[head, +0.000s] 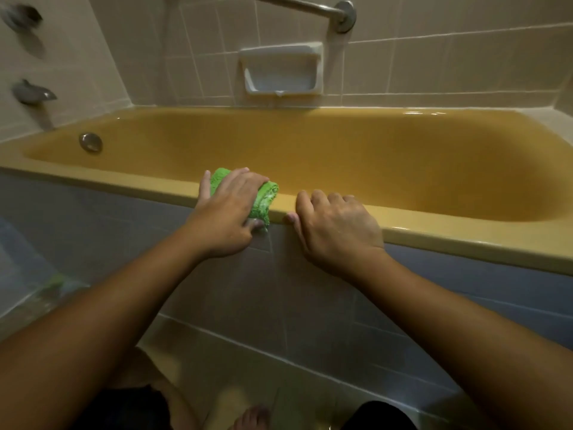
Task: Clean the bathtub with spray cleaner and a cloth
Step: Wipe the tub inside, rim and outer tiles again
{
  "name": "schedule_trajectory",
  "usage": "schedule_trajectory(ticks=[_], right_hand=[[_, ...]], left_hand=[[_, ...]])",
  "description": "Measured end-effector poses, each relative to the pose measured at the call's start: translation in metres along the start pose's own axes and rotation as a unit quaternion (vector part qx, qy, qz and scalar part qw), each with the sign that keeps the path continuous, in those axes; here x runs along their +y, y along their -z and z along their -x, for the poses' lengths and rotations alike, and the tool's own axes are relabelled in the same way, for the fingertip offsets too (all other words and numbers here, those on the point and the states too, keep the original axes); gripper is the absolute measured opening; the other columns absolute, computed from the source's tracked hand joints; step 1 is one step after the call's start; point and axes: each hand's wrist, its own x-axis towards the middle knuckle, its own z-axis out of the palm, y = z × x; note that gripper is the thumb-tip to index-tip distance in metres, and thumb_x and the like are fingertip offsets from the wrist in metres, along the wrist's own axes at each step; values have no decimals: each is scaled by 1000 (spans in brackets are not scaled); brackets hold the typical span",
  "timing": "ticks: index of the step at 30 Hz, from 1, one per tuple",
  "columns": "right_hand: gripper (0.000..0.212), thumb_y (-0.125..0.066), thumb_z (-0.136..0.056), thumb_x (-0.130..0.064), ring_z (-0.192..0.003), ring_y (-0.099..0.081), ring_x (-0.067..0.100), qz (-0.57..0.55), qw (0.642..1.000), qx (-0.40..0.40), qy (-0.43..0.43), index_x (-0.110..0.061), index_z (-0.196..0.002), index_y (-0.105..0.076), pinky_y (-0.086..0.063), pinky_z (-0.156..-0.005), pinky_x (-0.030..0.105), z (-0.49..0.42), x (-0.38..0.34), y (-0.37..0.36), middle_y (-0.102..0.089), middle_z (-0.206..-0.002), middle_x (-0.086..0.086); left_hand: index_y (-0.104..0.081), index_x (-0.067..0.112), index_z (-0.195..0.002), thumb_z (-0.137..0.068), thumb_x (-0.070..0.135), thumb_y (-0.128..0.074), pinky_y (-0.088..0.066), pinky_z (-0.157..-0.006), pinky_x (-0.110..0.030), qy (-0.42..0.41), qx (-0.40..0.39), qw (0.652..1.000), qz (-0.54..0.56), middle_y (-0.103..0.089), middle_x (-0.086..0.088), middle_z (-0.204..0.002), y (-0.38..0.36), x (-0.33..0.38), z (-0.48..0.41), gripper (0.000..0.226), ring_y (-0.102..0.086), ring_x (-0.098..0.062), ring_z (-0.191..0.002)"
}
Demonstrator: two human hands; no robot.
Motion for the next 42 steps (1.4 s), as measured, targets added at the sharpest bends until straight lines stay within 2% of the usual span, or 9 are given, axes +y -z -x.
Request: schedule_trajectory(ticks=[3,8,11,16,22,28,42], right_hand=[[47,-19,-109,-43,-76,-60,36,-6,1000,7,18,-14,-110,-56,-29,-62,40,-17,-18,-2,-65,-96,13],[48,-25,-108,-45,-73,-62,34,11,999,9,29,-13,-110,-60,-26,-60,39,-46,-47,-12,-67,-93,13],[49,-29,-108,-43,-73,-63,35,11,999,8,35,-8,-117,-61,-29,-60,40,-63,-66,-20,-68,-94,16],[50,-28,-108,-41,-70,-64,35,31,999,19,30,-6,-114,-62,-47,-62,41,-86,-94,-28,-67,-89,18],[50,-23,-108,-45,-80,-66,37,5,999,-5,44,-8,-119,-55,-48,-68,43,-107,-121,-22,-68,-100,21],[49,-22,-108,-46,-91,-66,39,-34,998,7,49,-10,-120,-52,-49,-76,45,-134,-150,-23,-67,-110,22],[55,-22,-109,-48,-91,-66,40,-56,996,29,59,-6,-125,-53,-55,-79,48,-180,-203,-32,-68,-110,23]], left_hand=[[-27,31,-155,-95,34,-67,6,-125,-61,11,-11,1000,12,-26,6,-165,3,-23,0,73,-5,-10,-157],[-30,32,-154,-94,34,-69,6,-126,-57,31,-24,999,16,-27,7,-164,8,-68,1,72,-6,-8,-157],[-30,31,-154,-94,31,-70,6,-126,-57,45,-32,998,14,-27,4,-164,10,-91,3,72,-6,-10,-157],[-30,33,-153,-93,31,-71,8,-126,-55,44,-37,998,14,-29,6,-163,11,-124,3,73,-7,-10,-157],[-31,33,-154,-93,33,-70,9,-126,-56,44,-15,999,20,-29,7,-163,7,-153,5,72,-8,-10,-157],[-31,34,-153,-95,34,-69,9,-126,-55,59,-17,998,33,-27,7,-164,9,-176,8,70,-6,-9,-157],[-31,37,-152,-93,34,-69,9,-125,-57,71,-34,996,38,-28,9,-163,11,-252,7,70,-4,-8,-157]])
